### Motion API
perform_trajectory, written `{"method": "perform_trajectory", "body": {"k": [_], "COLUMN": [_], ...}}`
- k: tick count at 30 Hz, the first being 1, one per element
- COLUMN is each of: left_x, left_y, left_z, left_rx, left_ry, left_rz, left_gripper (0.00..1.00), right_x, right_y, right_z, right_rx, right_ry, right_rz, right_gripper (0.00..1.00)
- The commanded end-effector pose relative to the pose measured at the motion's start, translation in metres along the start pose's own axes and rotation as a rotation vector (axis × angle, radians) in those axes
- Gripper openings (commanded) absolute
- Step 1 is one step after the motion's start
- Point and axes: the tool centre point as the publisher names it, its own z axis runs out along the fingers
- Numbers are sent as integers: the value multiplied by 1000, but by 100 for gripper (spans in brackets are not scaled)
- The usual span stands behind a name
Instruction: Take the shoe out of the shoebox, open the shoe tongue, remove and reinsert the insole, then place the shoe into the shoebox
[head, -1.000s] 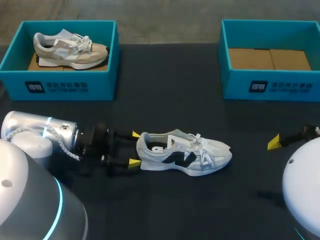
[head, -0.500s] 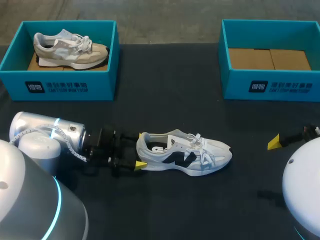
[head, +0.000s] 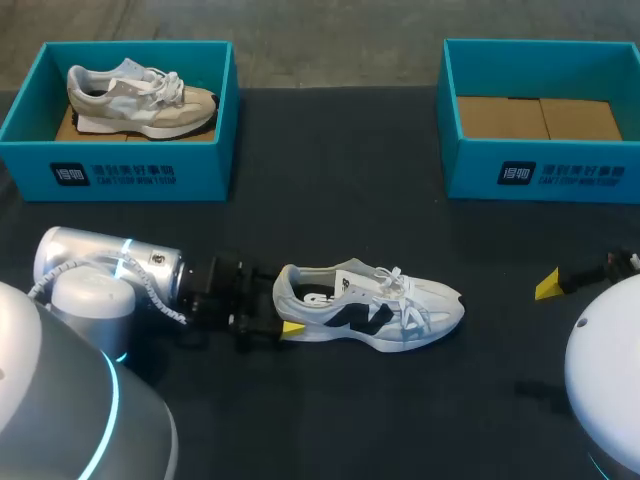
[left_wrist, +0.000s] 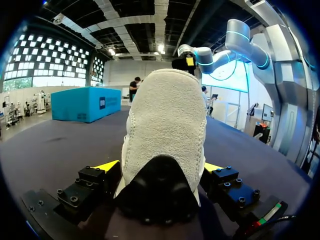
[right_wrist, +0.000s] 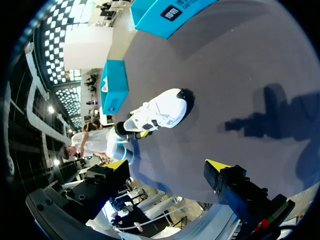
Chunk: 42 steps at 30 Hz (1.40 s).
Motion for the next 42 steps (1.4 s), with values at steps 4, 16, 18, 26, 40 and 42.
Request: {"method": "perform_trajectory", "body": {"k": [4,16,18,26,40,42], "left_x": [-2,-1,-1,1,0,-1], "left_y": [-1,1,1,-2,-3,-3], "left_z": [6,17,18,26,23,22], "left_rx": [9,11,12,29,19,16], "left_ry": [-9,-13,-14,-5,-7,-6], "left_rz": [3,0,0,6,18,15], "left_gripper": [100,100,100,100,0,0], "right_x": [1,1,1,1,1,1], "right_y": [-2,-2,-2,-2,-2,-2], "right_z": [0,0,0,0,0,0], "right_rx": [-4,-4,-4,-4,-4,-4], "right_ry": [-4,-4,-4,-4,-4,-4], "right_rz": [1,1,1,1,1,1], "right_gripper": [100,100,100,100,100,100]}}
